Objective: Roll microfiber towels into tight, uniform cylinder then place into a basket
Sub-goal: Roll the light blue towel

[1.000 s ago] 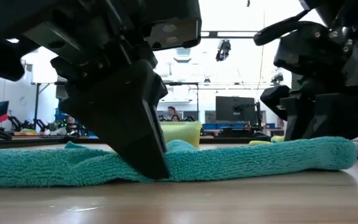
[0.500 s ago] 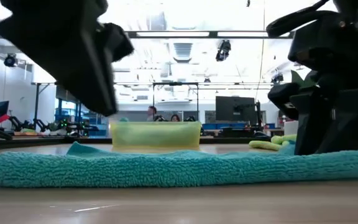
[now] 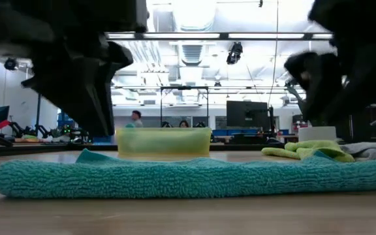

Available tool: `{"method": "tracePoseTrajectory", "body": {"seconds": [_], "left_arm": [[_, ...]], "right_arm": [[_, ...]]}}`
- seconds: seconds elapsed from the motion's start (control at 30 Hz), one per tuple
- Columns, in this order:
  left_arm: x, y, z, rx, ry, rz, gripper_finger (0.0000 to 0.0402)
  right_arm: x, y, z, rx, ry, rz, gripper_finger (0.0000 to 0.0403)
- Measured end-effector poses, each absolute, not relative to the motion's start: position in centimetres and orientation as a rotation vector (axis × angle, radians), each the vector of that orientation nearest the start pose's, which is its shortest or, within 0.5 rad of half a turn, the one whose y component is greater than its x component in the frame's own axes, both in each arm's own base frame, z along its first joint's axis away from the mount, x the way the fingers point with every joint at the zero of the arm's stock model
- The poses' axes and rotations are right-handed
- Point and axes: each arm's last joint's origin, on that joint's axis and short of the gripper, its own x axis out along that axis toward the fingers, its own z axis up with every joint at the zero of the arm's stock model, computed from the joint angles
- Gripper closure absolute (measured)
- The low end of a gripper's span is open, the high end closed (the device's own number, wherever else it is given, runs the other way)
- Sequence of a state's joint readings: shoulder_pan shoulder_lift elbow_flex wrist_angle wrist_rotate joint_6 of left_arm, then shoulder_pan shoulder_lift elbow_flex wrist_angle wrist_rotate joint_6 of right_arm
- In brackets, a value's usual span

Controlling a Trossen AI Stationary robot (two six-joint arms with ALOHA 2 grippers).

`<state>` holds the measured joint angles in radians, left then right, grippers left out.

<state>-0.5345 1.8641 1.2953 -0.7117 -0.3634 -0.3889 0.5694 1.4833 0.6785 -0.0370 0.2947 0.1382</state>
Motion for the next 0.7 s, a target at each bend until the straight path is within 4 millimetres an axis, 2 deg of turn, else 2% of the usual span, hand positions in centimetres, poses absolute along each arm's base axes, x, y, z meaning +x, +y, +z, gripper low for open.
{"method": "tracePoseTrajectory", "body": {"seconds": [0.13,0.23,0.33,0.43,0.57,0.7], "left_arm": [[31.8,-15.7,19.9,0.126,1.125,0.035,0.0362],[31.2,-13.8,20.5,0.056,1.113,0.015,0.0362],[30.8,-12.1,20.2,-0.026,1.053,-0.005,0.0362],[30.6,-10.6,19.0,-0.12,0.993,-0.058,0.0362],[29.8,-9.2,17.1,-0.168,0.984,-0.072,0.035],[29.2,-8.8,16.0,-0.172,1.007,-0.067,0.0311]], "right_arm": [[22.6,13.0,18.6,-0.115,0.735,0.166,0.026],[21.7,11.4,19.3,-0.03,0.772,0.09,0.0242],[21.1,9.8,18.4,0.033,0.833,0.013,0.0221],[21.2,9.0,17.5,0.09,0.855,0.012,0.0201],[21.8,8.8,16.4,0.155,0.866,0.043,0.0178],[21.9,9.0,15.4,0.254,0.946,0.025,0.0161]]}}
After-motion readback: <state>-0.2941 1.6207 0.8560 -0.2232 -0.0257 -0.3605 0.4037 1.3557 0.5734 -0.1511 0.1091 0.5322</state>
